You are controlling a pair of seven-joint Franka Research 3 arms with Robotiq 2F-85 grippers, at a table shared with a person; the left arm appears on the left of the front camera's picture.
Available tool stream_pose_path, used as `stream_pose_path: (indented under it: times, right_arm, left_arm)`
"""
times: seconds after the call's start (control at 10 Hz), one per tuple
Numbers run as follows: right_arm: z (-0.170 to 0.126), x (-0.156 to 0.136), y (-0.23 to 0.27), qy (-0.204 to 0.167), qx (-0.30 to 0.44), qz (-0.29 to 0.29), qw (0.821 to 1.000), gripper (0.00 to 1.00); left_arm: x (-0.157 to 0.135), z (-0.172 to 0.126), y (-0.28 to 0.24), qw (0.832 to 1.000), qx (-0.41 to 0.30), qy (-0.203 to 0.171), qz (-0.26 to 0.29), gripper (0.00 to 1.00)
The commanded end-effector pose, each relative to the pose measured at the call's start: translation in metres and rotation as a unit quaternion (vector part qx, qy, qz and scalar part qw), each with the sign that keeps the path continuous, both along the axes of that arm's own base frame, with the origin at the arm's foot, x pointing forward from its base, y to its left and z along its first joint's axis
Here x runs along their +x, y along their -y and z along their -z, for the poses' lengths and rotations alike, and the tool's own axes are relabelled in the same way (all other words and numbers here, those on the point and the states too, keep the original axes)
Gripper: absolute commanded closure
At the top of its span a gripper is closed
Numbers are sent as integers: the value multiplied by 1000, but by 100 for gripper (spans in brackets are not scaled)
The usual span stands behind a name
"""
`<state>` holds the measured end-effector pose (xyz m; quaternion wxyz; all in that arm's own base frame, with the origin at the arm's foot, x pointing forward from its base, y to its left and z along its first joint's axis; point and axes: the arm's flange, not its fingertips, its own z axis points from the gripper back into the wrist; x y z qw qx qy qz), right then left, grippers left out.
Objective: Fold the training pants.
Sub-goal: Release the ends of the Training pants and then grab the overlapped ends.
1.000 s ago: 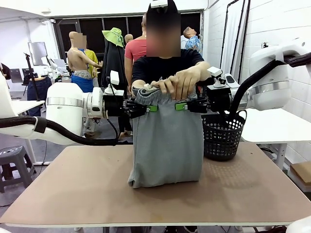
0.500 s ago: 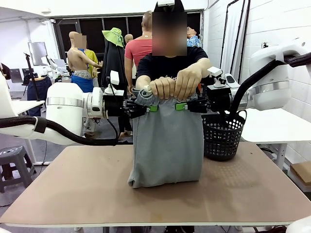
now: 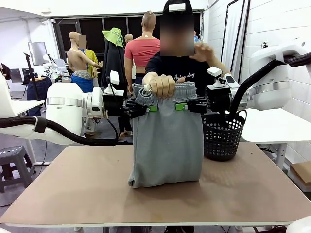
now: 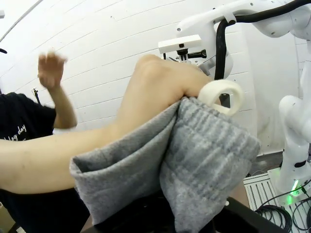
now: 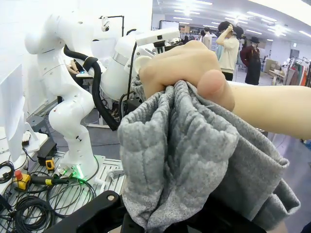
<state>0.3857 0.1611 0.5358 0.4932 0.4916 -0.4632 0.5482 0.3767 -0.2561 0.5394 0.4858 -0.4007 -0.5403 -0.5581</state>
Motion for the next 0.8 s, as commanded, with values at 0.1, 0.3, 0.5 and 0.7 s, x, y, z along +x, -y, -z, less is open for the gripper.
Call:
stream_pose_path:
  times: [0.1,0.3,0.5,0.7]
  right_arm:
    - [-2,-1,-4,-2,11,-2,1000,100]
    - [-2,-1,-4,-2,11,-2,1000,100]
    - [-2,-1,-4,-2,11,-2,1000,100]
    - [-2,-1,-4,-2,11,-2,1000,100]
  left_arm:
    - [-3,1,0,1000,-17,9,-1,100]
    - [-3,1,0,1000,-17,9,-1,100]
    - [-3,1,0,1000,-17,9,-1,100]
    - [-3,1,0,1000,-17,9,-1,100]
